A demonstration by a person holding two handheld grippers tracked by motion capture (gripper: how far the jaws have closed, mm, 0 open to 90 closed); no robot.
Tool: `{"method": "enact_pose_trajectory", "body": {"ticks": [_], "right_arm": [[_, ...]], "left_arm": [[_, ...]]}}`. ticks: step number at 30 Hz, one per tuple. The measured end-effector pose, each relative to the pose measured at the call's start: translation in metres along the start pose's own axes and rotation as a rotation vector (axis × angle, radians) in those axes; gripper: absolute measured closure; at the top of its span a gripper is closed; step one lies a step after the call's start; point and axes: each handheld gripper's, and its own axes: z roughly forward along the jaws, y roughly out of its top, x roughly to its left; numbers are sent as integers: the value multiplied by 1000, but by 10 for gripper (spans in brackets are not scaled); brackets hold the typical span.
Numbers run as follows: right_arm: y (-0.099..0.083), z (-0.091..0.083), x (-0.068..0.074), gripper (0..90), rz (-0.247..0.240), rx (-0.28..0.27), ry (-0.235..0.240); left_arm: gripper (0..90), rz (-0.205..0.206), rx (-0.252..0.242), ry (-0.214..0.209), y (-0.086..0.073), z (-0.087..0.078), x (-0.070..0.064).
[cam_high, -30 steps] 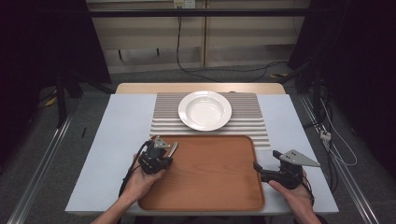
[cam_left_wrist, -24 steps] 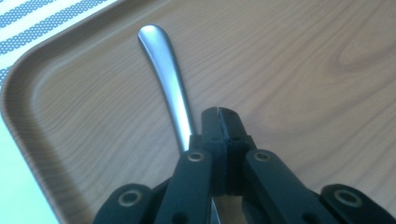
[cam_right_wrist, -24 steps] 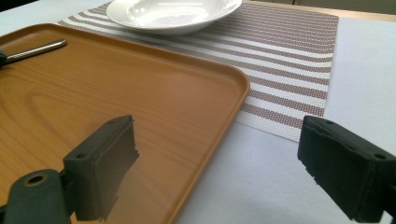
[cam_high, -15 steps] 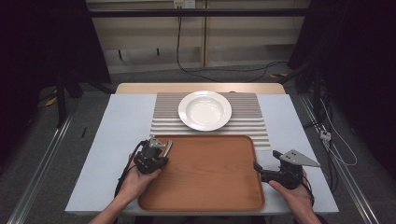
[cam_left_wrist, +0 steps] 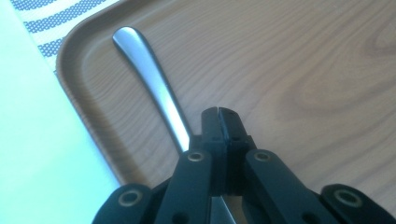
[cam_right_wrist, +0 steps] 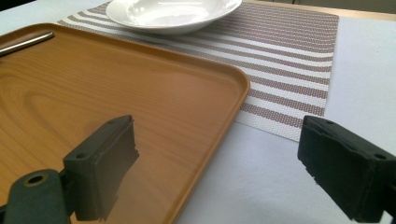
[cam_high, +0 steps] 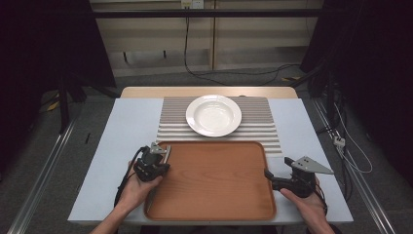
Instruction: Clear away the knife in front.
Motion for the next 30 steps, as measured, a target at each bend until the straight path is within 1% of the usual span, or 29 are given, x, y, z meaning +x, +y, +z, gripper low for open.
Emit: {"method": "enact_pose_trajectory", "body": {"ticks": [5,6,7,9,10,11,12,13,14,16,17,18,20,22,23,24,25,26,28,30], "right_arm": [[0,0,0,112,2,-1,0],[0,0,0,112,2,0,-1],[0,0,0,112,2,0,-1],[0,0,0,112,3,2,0],[0,0,0,112,3,1,1],[0,0,0,112,2,0,1],[0,1,0,112,2,0,1],[0,1,0,112,2,-1,1],[0,1,0,112,3,0,1],[0,1,0,112,3,0,2],[0,1,0,112,4,0,1],[0,1,0,112,6,2,1],[0,1,0,112,6,1,1],[0,1,-1,112,5,-2,-2],[0,1,-1,112,6,-1,-1],[0,1,-1,112,5,0,-2],[0,1,-1,112,8,2,-2],[-1,1,-1,112,9,0,-3],[-1,0,-1,112,9,-1,-6],[-1,-1,-1,112,9,-2,-9]], "left_arm": [[900,-21,1,8,-5,-3,6],[900,-19,0,11,-5,-4,7],[900,-36,-10,2,-6,-4,7],[900,-35,-6,-2,-7,-4,8],[900,-36,-7,3,-7,-4,8],[900,-47,-11,-19,-7,-4,9],[900,-57,-16,-29,-7,-5,10],[900,-57,-26,-27,-7,-6,11],[897,-57,-42,-30,-7,-8,11],[855,-58,-85,-34,-7,-13,11],[813,-58,-101,-22,-7,-15,11],[742,-58,-115,-12,-7,-18,11],[568,-86,-153,6,-9,-22,12],[381,-87,-193,37,-11,-27,13],[310,-87,-220,42,-13,-29,14],[262,-86,-228,57,-14,-32,15],[205,-102,-246,61,-16,-35,15],[148,-105,-262,58,-18,-37,16],[98,-123,-283,63,-23,-41,17],[55,-121,-295,50,-29,-45,17]]}}
